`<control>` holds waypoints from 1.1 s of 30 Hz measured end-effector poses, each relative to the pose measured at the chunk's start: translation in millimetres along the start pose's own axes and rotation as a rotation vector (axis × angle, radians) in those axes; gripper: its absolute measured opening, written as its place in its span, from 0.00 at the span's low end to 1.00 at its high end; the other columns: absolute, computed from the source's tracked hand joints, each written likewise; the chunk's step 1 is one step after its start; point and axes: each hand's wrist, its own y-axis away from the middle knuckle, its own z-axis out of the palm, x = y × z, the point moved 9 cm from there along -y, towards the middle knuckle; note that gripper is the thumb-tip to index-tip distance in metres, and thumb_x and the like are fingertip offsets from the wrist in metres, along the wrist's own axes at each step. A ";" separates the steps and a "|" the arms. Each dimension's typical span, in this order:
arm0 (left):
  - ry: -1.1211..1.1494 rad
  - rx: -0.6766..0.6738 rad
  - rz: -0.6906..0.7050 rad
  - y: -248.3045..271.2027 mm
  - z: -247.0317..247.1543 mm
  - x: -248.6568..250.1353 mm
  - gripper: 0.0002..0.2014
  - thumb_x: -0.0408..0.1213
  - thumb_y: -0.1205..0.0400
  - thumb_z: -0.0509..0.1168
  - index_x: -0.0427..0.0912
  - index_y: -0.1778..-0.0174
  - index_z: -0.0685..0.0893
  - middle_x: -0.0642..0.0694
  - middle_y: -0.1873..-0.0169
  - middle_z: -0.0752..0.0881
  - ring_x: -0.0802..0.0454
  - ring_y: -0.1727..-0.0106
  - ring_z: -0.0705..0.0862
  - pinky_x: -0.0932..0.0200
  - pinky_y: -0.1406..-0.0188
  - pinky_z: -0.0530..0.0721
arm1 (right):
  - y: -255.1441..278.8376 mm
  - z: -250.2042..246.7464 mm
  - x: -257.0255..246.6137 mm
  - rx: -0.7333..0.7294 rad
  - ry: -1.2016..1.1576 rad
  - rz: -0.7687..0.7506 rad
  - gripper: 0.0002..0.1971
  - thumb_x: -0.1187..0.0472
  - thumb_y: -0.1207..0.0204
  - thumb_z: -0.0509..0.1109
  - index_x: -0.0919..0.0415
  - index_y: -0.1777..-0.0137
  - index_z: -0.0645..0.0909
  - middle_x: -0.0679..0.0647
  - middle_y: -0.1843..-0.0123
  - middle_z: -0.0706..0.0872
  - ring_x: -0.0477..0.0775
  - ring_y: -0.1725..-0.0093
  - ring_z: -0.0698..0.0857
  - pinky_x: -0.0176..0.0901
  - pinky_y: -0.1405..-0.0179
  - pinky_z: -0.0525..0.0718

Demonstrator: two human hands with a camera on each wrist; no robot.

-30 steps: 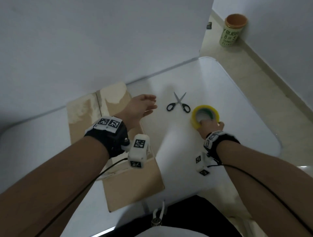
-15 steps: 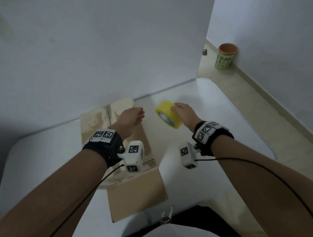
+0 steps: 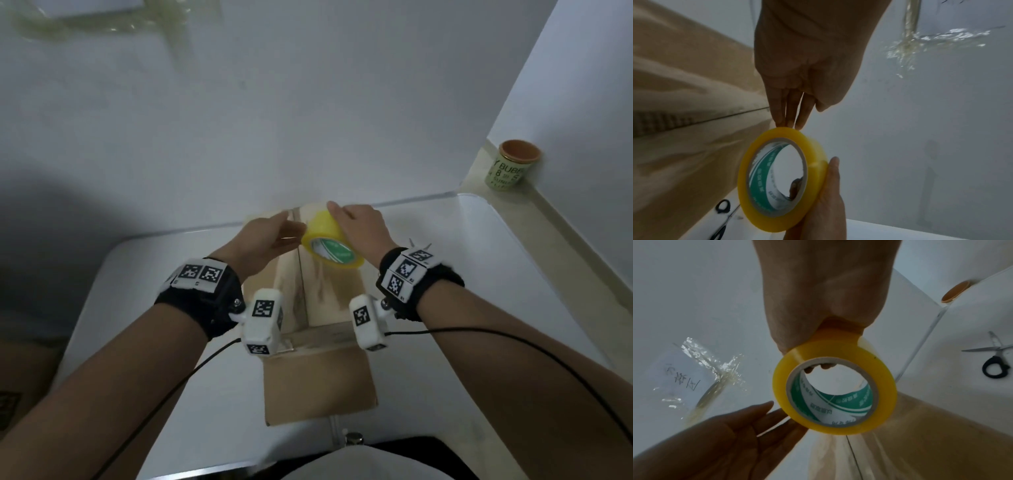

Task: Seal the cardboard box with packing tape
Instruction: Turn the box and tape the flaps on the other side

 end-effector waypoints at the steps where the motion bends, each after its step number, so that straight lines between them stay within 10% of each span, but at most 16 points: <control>1: -0.032 -0.007 0.007 3.2 -4.1 2.9 0.18 0.40 0.11 0.56 0.30 0.48 0.85 0.39 0.51 0.89 0.47 0.49 0.88 0.59 0.47 0.87 | 1.3 3.3 -3.6 -0.003 0.017 -0.009 0.28 0.42 0.17 0.57 0.57 0.76 0.62 0.52 0.76 0.68 0.50 0.75 0.69 0.40 0.74 0.63; 16: -0.255 0.064 0.015 19.7 -47.7 -25.8 0.05 0.31 0.17 0.66 0.33 0.57 0.84 0.40 0.61 0.83 0.51 0.61 0.80 0.64 0.56 0.82 | 24.7 61.5 -43.3 -0.451 0.154 -0.075 0.21 0.44 0.21 0.64 0.56 0.70 0.70 0.51 0.67 0.74 0.54 0.63 0.75 0.44 0.66 0.67; 21: -0.318 0.051 0.090 27.7 -46.5 -36.4 0.08 0.32 0.14 0.62 0.32 0.56 0.82 0.42 0.65 0.79 0.53 0.63 0.77 0.65 0.59 0.81 | 32.7 66.7 -48.3 -0.464 0.288 -0.102 0.25 0.40 0.22 0.63 0.65 0.57 0.80 0.59 0.57 0.81 0.58 0.56 0.80 0.45 0.62 0.71; 29: -0.195 0.060 0.175 42.6 -56.6 -20.0 0.10 0.33 0.14 0.61 0.33 0.59 0.79 0.45 0.67 0.75 0.54 0.63 0.78 0.59 0.50 0.85 | 33.2 59.1 -42.7 -0.416 0.450 -0.094 0.29 0.39 0.25 0.67 0.58 0.75 0.61 0.52 0.74 0.65 0.50 0.74 0.65 0.42 0.74 0.59; 33: -0.119 0.009 0.206 50.5 -49.1 -13.6 0.11 0.34 0.14 0.63 0.36 0.62 0.79 0.48 0.67 0.77 0.56 0.63 0.79 0.58 0.43 0.86 | 31.2 47.8 -27.7 -0.443 0.534 -0.028 0.27 0.36 0.27 0.67 0.59 0.70 0.68 0.51 0.71 0.72 0.49 0.72 0.70 0.41 0.74 0.63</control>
